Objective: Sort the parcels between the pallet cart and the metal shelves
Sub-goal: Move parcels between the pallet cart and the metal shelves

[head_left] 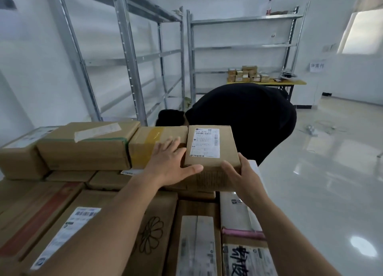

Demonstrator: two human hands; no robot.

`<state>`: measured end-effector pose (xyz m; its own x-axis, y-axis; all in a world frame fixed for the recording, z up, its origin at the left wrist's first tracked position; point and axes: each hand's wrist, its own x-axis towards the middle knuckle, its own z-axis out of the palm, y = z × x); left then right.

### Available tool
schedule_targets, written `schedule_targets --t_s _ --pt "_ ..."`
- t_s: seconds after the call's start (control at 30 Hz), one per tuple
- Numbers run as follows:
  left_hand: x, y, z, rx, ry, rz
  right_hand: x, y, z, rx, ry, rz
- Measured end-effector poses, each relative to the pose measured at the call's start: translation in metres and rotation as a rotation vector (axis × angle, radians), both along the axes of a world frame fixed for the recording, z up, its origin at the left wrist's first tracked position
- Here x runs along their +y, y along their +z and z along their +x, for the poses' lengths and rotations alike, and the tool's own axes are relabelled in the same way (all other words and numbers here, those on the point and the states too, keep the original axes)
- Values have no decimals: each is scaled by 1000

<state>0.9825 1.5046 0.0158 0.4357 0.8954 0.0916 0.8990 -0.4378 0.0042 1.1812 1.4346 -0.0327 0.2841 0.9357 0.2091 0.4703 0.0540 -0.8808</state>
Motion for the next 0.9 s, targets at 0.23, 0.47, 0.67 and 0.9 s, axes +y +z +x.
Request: schedule_targets --t_s 0.23,0.47,0.67,0.9 --pt "12 -11 2 -103 43 -3 21 2 19 174 112 -68" --pt "24 -8 1 -74 32 -32 32 0 17 205 121 -41" --pt "24 -3 -11 -57 37 26 31 0 7 116 136 -28" --pt "22 3 -18 -58 40 -12 26 4 -1 79 144 -52"
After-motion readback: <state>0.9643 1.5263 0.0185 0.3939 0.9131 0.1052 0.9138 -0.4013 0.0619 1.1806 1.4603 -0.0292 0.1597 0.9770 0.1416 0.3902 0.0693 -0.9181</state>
